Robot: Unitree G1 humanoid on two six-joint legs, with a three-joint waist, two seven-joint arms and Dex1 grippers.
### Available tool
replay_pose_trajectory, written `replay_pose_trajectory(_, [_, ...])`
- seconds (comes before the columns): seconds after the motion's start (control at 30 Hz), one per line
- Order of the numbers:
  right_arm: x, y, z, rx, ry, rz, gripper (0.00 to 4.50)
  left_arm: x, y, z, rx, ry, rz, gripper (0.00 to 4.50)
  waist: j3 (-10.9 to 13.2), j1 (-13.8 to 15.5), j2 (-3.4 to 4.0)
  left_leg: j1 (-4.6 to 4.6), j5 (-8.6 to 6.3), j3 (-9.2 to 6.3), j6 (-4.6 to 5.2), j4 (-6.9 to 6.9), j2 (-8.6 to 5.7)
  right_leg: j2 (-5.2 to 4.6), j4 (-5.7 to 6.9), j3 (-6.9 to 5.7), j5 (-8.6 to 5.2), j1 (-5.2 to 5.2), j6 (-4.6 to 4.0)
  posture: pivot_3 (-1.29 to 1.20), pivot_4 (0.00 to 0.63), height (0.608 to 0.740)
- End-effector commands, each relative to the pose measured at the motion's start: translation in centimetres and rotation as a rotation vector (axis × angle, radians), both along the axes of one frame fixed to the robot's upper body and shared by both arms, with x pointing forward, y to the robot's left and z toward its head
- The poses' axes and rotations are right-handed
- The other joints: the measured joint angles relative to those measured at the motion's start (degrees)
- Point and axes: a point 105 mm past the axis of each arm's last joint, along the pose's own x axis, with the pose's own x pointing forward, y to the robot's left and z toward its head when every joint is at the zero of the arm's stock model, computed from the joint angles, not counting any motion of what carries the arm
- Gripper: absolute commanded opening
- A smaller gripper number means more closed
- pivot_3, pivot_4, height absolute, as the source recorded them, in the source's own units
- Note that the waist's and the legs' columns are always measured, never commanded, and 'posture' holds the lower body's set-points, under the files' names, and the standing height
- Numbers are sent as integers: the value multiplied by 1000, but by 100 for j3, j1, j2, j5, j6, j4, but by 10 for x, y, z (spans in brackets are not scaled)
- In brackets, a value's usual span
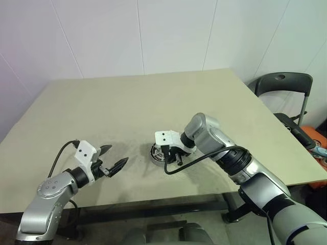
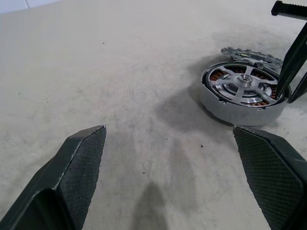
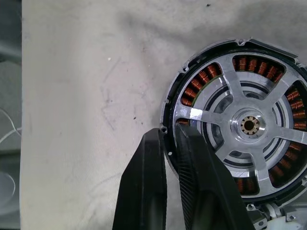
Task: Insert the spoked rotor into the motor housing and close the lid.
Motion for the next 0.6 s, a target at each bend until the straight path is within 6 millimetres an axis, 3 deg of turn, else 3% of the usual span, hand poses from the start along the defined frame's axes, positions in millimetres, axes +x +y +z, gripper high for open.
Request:
replay_pose_trajectory(0.03, [1,6,17,43,-45,5,1350,3,-1,12,7,-54,-5,4500,0,-1,0,0,0,0,0,0,0,0,0,0,-1,0,2,0,0,740])
replay_pose_trajectory(0.2, [-4,10,31,138,76,-68,3044,2,-4,11,3,-54,-12,4500,0,-6,0,-1,0,-1,0,-1,1,0,-2,-1,-1,0,4,0,0,740])
replay_pose_trajectory(0.33, [5,0,43,213,153,-211,4459,2,-6,11,2,-54,-18,4500,0,-3,0,-1,0,-2,0,-1,1,0,-2,-1,0,-1,1,0,0,740])
replay_pose_trajectory(0.6, [17,-32,51,360,326,-563,4459,4,-7,10,0,-47,-29,4500,0,3,0,-8,0,-1,0,-2,-1,-3,-7,-1,-4,-5,-7,0,0,740])
